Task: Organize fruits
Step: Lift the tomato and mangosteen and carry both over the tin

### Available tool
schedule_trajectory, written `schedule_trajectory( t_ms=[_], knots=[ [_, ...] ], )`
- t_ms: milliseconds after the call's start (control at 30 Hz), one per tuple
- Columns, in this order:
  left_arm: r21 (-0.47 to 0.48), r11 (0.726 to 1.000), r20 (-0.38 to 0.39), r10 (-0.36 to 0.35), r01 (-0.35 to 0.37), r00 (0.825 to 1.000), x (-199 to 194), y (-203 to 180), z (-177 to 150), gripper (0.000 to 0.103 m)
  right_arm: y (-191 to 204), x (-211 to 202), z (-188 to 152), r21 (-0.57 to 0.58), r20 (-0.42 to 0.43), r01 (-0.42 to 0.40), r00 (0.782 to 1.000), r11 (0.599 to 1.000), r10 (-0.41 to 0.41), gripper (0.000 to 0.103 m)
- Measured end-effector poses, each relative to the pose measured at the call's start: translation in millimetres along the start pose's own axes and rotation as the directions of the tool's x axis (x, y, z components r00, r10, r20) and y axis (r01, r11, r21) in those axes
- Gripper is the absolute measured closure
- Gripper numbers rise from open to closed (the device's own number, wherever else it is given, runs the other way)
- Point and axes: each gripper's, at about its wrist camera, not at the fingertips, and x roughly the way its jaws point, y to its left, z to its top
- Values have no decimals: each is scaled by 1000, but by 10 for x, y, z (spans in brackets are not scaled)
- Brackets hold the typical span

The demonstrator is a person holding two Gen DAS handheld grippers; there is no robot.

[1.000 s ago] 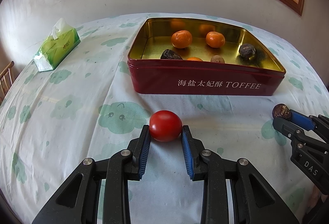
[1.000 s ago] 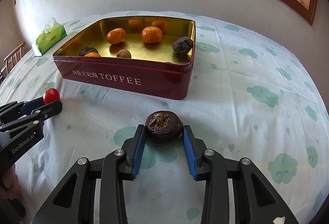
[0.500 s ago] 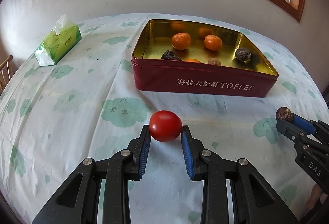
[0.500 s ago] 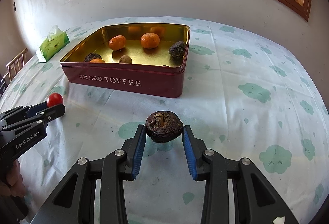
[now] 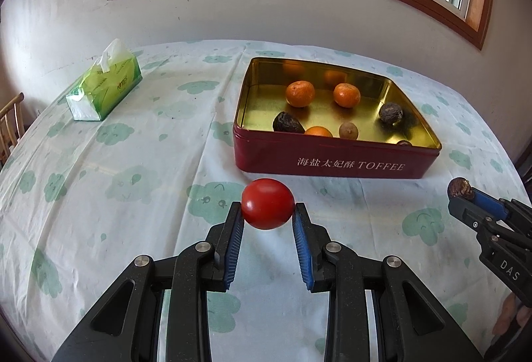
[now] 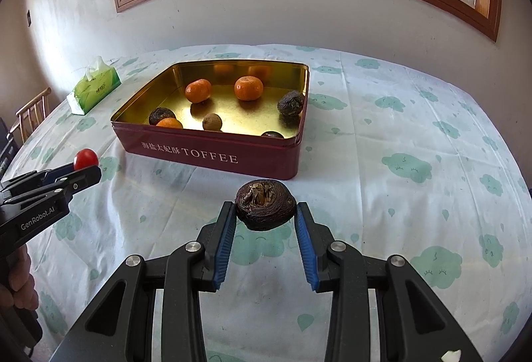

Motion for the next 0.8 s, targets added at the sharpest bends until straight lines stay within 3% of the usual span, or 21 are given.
schedule_trajectory(
  t_ms=[467,800],
  knots=[
    [48,999,66,1,-5,998,16,-92,387,72,-24,44,404,-9,37,3,999,1000,-3,70],
    [60,998,64,-14,10,998,239,-139,631,72,30,256,656,-34,24,3,1000,999,-3,69]
  ],
)
